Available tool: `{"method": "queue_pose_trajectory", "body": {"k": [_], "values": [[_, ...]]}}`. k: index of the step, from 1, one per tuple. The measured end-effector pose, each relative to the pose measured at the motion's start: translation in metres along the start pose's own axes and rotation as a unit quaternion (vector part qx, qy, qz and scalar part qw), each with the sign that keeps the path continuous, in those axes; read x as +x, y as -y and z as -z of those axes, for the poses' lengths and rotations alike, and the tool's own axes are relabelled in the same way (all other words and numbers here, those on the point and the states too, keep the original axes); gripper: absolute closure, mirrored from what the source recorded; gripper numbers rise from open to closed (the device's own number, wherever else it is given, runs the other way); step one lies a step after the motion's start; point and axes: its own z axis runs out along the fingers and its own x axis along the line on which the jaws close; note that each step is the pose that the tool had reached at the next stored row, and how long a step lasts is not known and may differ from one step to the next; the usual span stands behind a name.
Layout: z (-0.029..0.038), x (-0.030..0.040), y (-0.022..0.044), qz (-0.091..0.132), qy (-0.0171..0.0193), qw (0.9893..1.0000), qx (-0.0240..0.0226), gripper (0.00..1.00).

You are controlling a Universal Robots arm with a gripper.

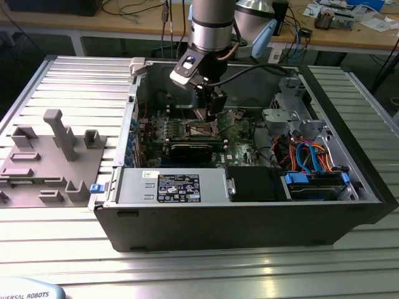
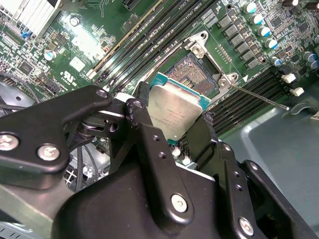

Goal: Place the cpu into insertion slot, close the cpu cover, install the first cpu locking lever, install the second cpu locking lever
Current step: 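Place the cpu into insertion slot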

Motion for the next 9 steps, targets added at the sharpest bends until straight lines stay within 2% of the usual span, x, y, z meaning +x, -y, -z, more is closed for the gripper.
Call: {"method": "queue_pose_trajectory", "body": {"k": [9], "values": [[-0.0002, 0.0000, 0.0000, -0.004, 0.0001, 1.0000, 0.0001, 0.46]]}}
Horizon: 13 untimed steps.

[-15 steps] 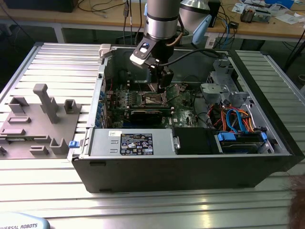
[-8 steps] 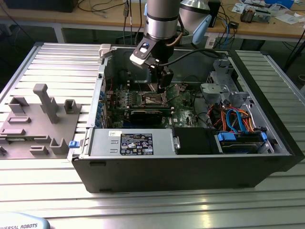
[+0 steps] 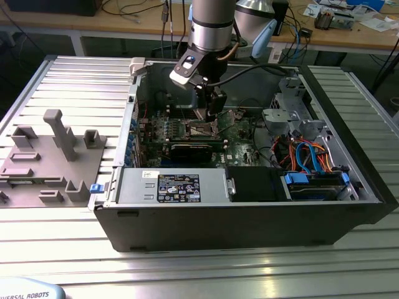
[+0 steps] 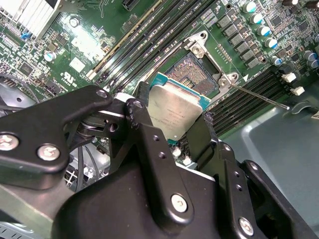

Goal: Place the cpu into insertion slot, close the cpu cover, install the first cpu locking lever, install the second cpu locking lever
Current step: 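Place the cpu into insertion slot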

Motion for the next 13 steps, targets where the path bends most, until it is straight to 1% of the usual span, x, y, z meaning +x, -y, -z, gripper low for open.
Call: {"method": "queue_pose_trajectory", "body": {"k": [13], "values": [[-0.0001, 0.0000, 0.0000, -0.004, 0.0001, 1.0000, 0.0001, 0.46]]}}
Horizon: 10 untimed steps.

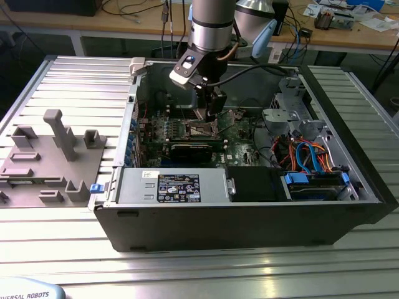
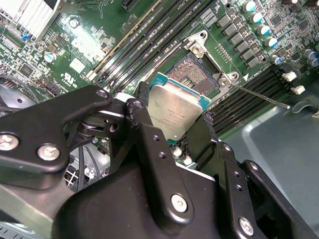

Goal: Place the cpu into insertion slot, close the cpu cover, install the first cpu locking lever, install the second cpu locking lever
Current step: 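Place the cpu into insertion slot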

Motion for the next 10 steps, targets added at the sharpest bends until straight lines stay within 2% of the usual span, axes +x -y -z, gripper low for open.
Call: {"method": "queue_pose_trajectory", "body": {"k": [10], "values": [[-0.0001, 0.0000, 0.0000, -0.003, 0.0001, 1.0000, 0.0001, 0.46]]}}
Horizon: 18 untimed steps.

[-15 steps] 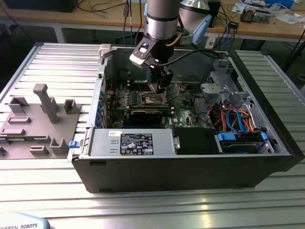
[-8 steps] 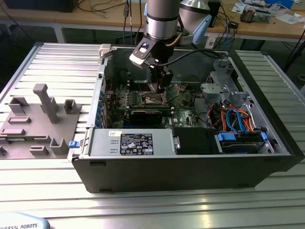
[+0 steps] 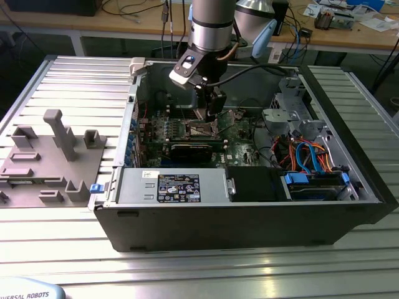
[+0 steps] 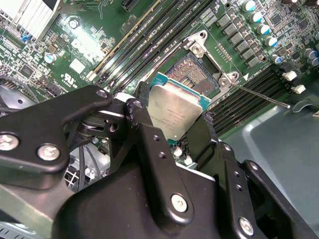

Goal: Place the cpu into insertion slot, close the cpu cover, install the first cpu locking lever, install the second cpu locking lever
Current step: 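Place the cpu into insertion slot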

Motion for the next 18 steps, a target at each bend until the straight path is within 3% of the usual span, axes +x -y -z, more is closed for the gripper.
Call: {"method": "queue_pose_trajectory", "body": {"k": [18], "values": [[-0.0003, 0.0000, 0.0000, -0.005, 0.0001, 1.0000, 0.0002, 0.46]]}}
